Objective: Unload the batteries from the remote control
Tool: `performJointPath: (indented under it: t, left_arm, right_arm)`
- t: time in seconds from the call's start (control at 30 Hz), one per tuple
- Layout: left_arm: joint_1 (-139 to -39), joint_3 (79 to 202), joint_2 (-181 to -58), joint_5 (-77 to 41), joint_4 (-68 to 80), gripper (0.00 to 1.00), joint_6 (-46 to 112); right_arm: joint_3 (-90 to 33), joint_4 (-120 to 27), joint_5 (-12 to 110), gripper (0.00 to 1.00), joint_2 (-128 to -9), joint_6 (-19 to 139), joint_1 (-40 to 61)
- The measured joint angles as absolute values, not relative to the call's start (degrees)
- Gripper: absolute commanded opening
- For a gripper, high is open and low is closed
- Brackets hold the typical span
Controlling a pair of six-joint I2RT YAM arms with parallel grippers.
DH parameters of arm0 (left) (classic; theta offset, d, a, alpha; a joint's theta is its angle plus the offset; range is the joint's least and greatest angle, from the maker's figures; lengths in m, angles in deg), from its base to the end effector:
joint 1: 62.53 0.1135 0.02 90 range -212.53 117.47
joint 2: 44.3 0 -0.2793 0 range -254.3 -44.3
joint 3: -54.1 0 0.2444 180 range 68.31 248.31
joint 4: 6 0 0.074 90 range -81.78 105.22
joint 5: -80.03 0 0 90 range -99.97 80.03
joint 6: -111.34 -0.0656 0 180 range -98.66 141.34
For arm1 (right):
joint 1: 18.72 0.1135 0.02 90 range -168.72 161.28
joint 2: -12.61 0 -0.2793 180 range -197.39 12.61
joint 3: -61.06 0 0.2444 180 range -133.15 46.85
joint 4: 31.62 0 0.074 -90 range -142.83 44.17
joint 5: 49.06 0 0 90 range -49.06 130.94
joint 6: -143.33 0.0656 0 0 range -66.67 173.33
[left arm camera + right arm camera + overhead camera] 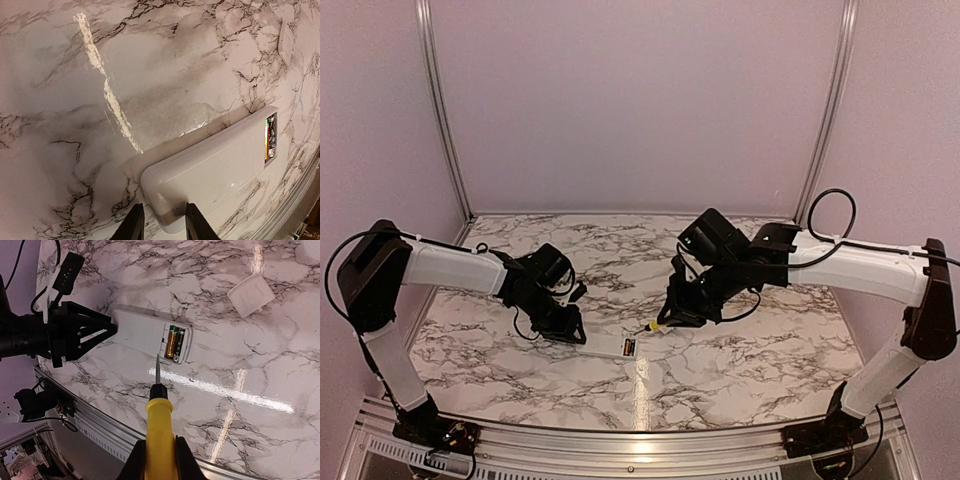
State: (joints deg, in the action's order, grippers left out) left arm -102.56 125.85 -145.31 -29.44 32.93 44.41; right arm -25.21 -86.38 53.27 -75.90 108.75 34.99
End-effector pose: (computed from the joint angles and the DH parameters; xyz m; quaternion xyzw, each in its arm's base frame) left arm 0.2440 -0.2335 0.1421 0.1744 0.9525 -0.2391 0.0720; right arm 0.1853 0.2760 0.2673 -0.0163 0.9536 0.2898 0.0798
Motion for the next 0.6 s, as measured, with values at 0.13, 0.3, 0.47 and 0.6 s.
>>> performJointPath:
  t: [0.13, 0.3, 0.47, 0.6]
  left_arm:
    - [-102.56, 125.89, -145.64, -29.28, 33.06, 0.29, 44.22]
    - [-102.58, 125.89, -145.64, -29.20, 33.08, 0.28, 44.17]
    - [-102.60, 125.91, -145.64, -29.18, 33.08, 0.28, 44.02]
    - [-102.60, 125.91, -145.64, -29.18, 33.08, 0.28, 43.98]
  right_arm:
    - [-25.21, -85.09, 53.84, 0.00, -76.86, 108.70, 34.99]
    - [-25.21, -84.31, 54.41, 0.00, -79.25, 108.46, 34.99]
    - [-25.21, -84.29, 54.41, 0.00, -81.21, 108.13, 34.99]
    - [-25.25, -84.24, 54.43, 0.00, -82.35, 108.00, 34.99]
